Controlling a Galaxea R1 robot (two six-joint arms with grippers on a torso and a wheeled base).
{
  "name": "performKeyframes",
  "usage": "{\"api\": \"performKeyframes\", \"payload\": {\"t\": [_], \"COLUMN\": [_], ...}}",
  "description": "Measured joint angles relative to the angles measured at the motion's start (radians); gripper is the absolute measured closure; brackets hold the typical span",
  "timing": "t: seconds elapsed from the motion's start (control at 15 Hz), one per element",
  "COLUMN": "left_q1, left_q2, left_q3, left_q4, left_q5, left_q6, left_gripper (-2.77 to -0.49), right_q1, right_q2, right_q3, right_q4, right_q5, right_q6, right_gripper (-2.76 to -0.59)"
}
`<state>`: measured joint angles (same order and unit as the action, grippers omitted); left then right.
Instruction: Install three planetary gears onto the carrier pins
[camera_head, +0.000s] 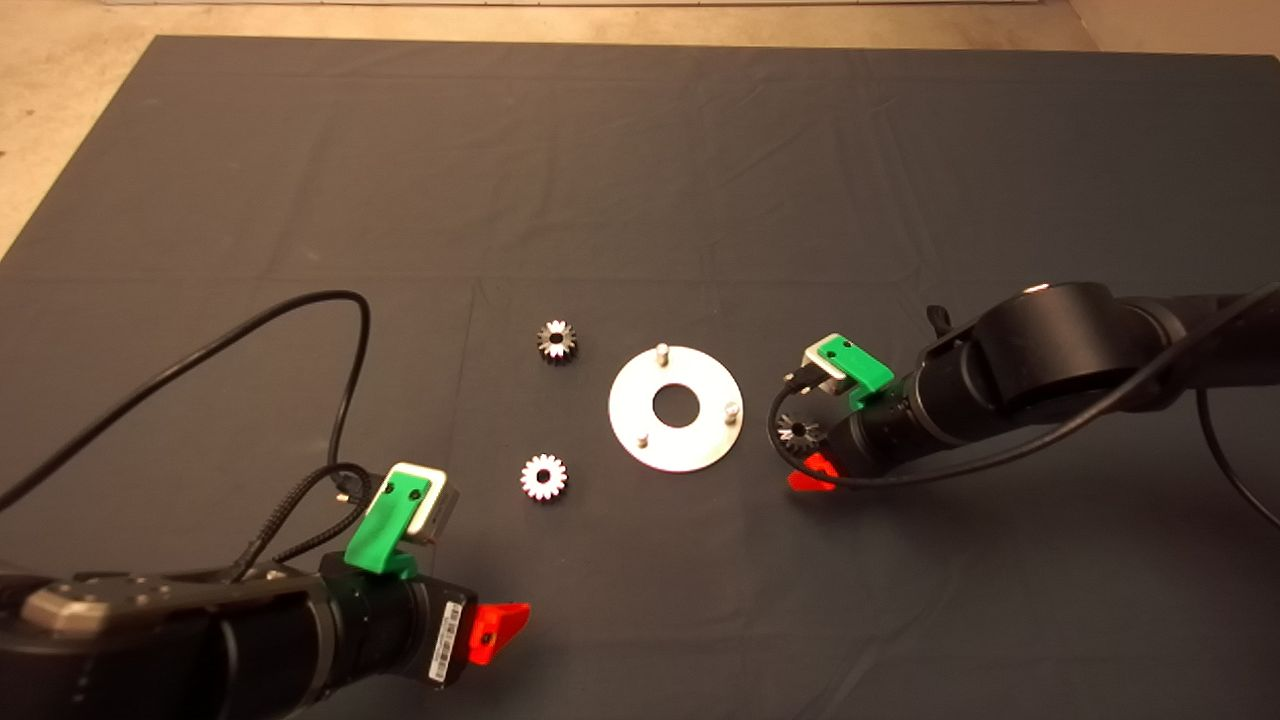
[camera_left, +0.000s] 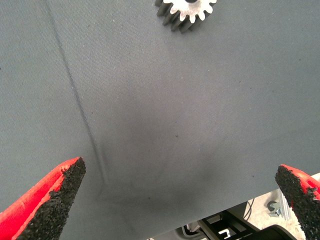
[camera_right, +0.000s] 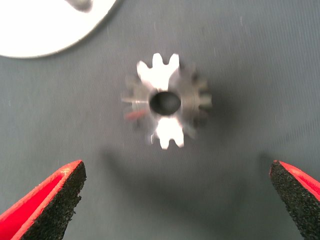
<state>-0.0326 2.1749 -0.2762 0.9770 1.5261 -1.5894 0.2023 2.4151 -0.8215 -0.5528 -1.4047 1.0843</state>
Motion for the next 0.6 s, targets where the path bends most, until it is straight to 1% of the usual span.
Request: {"api": "performKeyframes", "payload": {"t": [0.07, 0.13, 0.6], "left_q1": [0.000, 0.000, 0.000], "left_q2": [0.000, 0.000, 0.000], "left_q3": [0.000, 0.000, 0.000], "left_q4": [0.000, 0.000, 0.000], "left_q5": [-0.001, 0.000, 0.000], "left_q6": [0.000, 0.000, 0.000], "left_gripper": [-2.75, -2.75, -2.75], "right_q1": [0.000, 0.000, 0.000], "right_q2": [0.007, 0.010, 0.009], "right_q3": [-0.003, -0.004, -0.006], "right_q4": [0.000, 0.000, -0.003], "right_q5": [0.008, 0.015, 0.015], "right_q6": [-0.015, -0.018, -0.018], "right_gripper": [-2.75, -2.75, -2.75]}}
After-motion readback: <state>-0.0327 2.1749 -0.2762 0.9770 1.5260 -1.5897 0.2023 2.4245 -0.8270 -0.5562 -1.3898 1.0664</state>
